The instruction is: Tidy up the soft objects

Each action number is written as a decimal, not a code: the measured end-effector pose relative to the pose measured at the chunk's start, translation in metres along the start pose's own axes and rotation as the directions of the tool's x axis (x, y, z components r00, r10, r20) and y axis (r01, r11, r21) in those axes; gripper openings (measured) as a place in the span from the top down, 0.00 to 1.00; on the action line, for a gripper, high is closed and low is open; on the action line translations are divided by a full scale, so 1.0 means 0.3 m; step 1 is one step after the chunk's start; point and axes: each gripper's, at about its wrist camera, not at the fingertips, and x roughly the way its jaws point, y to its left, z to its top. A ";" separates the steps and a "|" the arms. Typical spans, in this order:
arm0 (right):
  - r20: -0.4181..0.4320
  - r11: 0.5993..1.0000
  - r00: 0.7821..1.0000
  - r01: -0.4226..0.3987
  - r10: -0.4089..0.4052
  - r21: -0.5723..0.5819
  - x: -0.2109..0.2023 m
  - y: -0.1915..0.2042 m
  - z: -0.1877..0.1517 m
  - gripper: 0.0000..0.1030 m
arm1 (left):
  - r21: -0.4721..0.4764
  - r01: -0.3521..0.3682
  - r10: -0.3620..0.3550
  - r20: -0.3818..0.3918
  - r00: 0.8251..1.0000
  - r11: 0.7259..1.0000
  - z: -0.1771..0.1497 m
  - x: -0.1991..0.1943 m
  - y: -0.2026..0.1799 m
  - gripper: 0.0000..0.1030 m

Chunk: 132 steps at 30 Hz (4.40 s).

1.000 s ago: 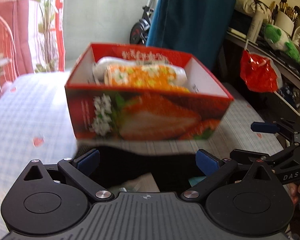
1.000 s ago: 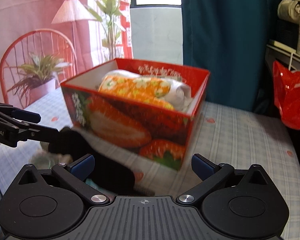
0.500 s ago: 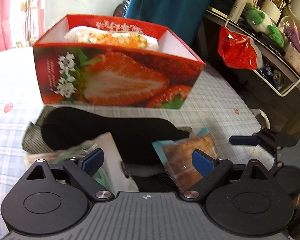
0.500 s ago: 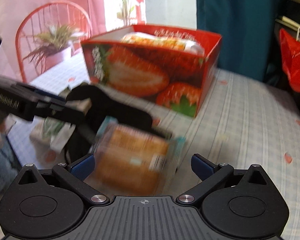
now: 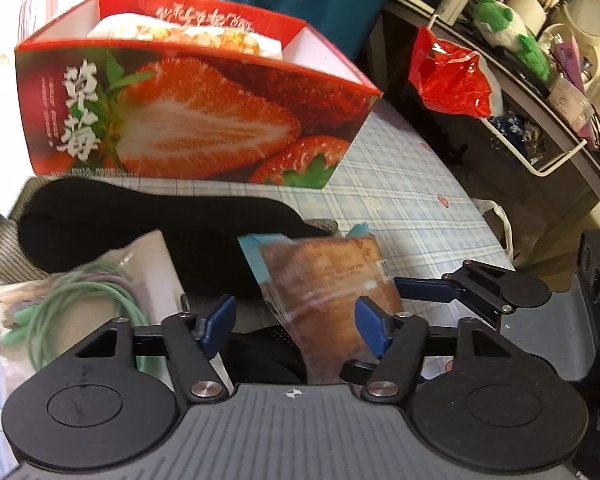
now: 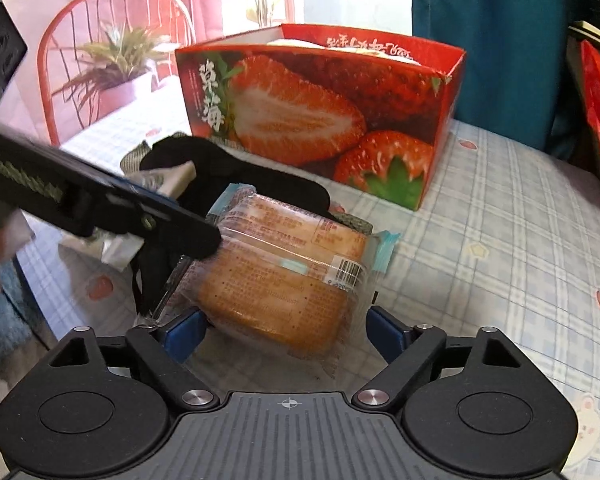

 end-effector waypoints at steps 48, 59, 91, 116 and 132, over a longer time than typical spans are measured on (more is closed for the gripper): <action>0.265 0.996 0.964 0.051 -0.029 -0.077 -0.113 -0.108 0.497 0.39 | 0.049 0.211 -0.217 0.208 0.954 0.976 0.492 -0.128 0.027 0.58; 0.200 0.996 0.978 0.076 -0.065 -0.047 0.110 -0.202 0.649 0.39 | 0.026 0.169 -0.171 0.158 0.972 0.985 0.683 0.052 0.116 0.59; 0.207 0.994 0.972 0.108 -0.107 0.007 0.098 -0.119 0.582 0.34 | 0.053 -0.060 0.045 0.243 0.969 0.997 0.575 -0.120 0.168 0.36; 0.121 0.996 0.989 -0.080 0.084 -0.033 0.120 0.302 0.299 0.41 | -0.148 -0.236 0.258 0.147 0.955 0.960 0.007 -0.322 0.406 0.36; 0.074 0.989 0.988 -0.138 0.135 0.044 0.192 0.321 0.188 0.72 | -0.294 -0.202 0.251 0.141 0.958 0.934 -0.128 -0.291 0.439 0.36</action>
